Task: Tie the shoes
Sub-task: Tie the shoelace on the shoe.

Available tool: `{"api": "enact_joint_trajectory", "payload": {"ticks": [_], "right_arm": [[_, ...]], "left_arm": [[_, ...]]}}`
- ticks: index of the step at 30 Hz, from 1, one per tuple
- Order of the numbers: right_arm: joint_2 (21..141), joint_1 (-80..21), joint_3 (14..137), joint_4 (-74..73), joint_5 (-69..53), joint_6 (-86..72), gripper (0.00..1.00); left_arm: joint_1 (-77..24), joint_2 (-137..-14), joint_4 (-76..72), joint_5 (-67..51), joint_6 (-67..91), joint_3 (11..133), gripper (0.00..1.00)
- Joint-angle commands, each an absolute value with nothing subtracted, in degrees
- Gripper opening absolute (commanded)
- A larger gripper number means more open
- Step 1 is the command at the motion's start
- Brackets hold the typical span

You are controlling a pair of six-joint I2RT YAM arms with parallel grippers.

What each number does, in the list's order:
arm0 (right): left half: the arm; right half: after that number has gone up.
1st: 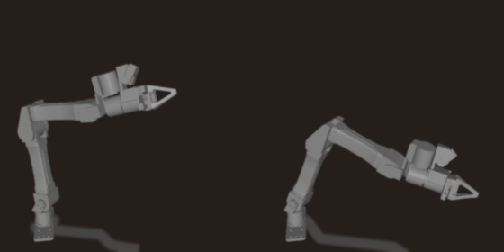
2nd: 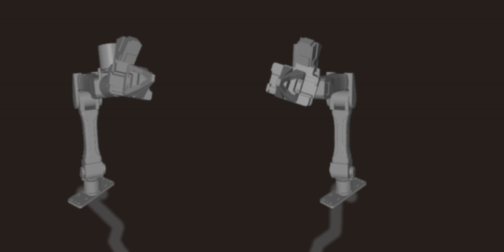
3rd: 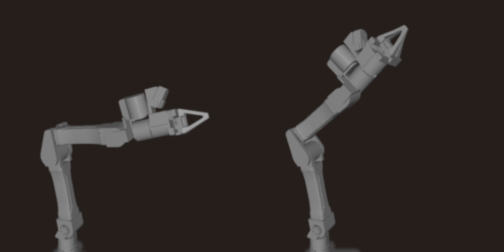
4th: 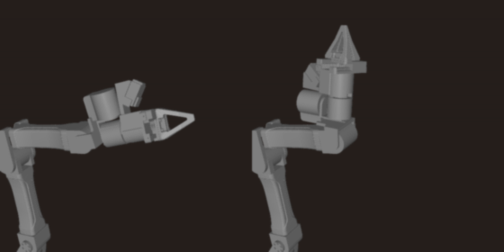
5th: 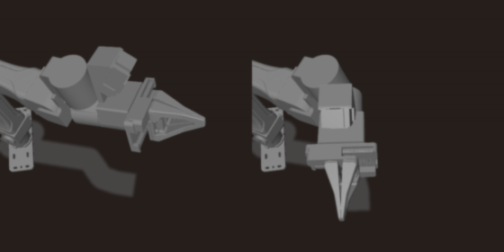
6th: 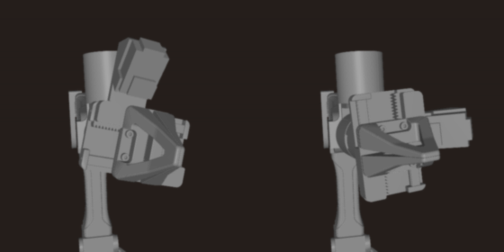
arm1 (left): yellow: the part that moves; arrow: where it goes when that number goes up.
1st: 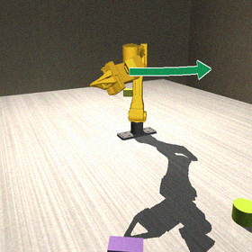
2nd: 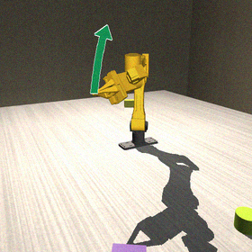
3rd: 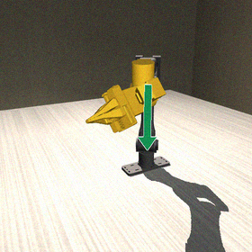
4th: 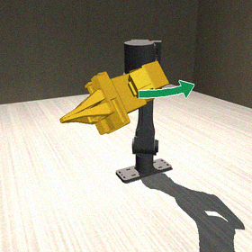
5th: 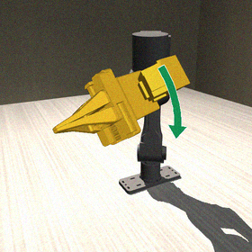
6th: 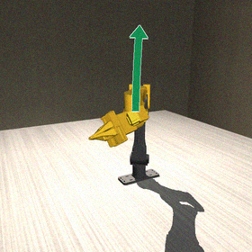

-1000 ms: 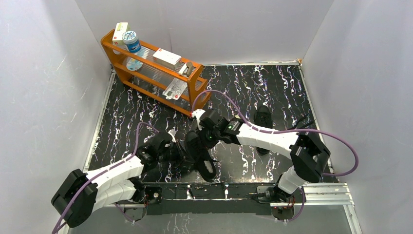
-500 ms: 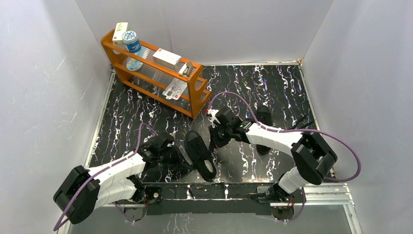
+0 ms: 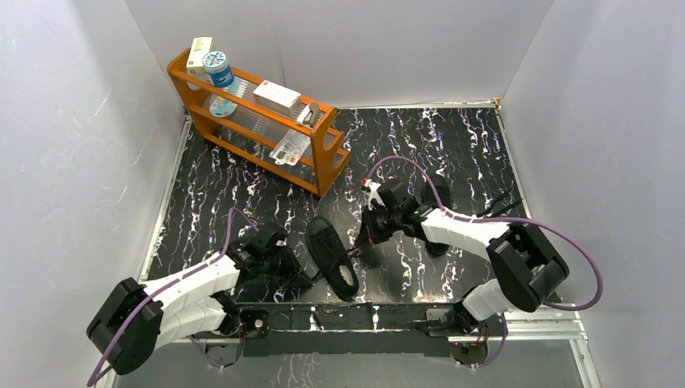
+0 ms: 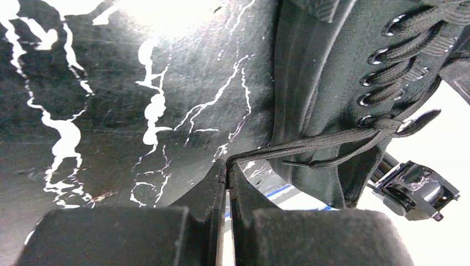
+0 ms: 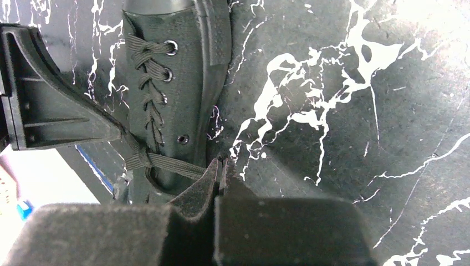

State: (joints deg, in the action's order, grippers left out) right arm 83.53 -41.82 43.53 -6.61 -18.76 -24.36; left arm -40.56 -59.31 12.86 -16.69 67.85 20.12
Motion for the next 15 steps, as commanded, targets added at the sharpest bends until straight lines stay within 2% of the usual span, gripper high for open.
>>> {"api": "enact_joint_trajectory", "payload": {"ticks": [1,15], "right_arm": [[82.08,-38.28,40.02,-1.92,-16.95,-25.92,0.0],[84.02,-35.94,33.83,3.89,-18.37,-28.89,0.0]], "left_arm": [[-40.0,-58.17,21.46,-14.87,68.45,18.89,0.0],[-39.84,-57.98,21.93,-13.82,67.55,18.71,0.0]]}}
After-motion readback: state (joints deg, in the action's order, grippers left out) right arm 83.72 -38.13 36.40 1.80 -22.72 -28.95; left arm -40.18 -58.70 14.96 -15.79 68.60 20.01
